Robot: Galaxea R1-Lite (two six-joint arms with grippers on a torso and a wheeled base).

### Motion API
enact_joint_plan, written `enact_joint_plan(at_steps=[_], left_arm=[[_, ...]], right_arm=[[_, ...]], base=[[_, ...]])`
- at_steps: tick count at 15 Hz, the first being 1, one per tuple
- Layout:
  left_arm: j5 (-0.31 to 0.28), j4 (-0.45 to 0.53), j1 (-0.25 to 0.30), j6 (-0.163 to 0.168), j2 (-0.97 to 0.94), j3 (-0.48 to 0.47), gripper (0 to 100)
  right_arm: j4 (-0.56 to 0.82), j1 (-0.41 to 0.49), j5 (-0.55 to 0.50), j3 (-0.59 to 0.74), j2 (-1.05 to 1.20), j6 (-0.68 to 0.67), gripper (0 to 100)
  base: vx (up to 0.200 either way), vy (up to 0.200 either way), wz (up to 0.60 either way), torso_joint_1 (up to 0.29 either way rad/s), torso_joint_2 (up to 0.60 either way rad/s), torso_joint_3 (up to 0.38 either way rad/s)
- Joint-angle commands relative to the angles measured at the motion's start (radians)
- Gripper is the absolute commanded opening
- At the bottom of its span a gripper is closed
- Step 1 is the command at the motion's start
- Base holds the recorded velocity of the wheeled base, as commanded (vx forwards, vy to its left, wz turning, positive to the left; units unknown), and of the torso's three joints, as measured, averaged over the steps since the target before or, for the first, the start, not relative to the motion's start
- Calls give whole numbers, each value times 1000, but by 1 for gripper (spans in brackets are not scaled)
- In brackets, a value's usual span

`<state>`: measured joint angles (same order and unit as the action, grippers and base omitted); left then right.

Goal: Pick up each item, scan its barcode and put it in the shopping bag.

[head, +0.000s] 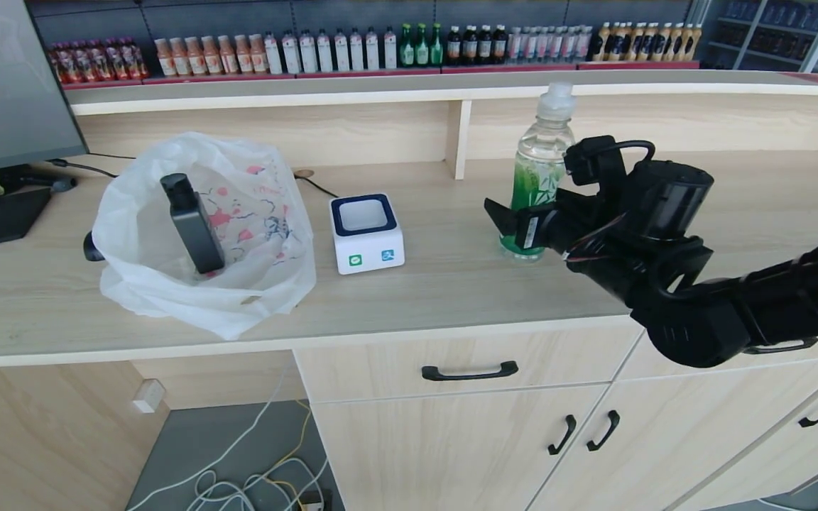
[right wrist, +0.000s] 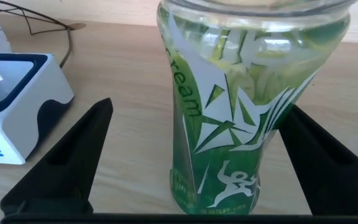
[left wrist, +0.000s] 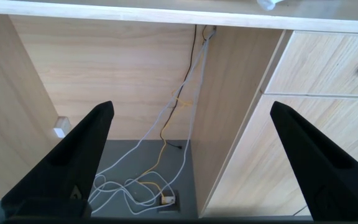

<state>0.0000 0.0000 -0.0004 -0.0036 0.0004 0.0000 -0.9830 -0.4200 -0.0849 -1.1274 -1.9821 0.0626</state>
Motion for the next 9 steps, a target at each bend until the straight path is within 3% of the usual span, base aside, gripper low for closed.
enact_joint_plan(at_steps=[1, 9], left_arm=[[0, 0, 0, -1, 0, 0, 100], [0, 0, 0, -1, 0, 0, 100]], right_arm=[[-5, 21, 5, -26, -43, 0, 100], [-43, 35, -1, -95, -83, -13, 100]], base=[[0, 0, 0, 0, 0, 0], [0, 0, 0, 0, 0, 0]])
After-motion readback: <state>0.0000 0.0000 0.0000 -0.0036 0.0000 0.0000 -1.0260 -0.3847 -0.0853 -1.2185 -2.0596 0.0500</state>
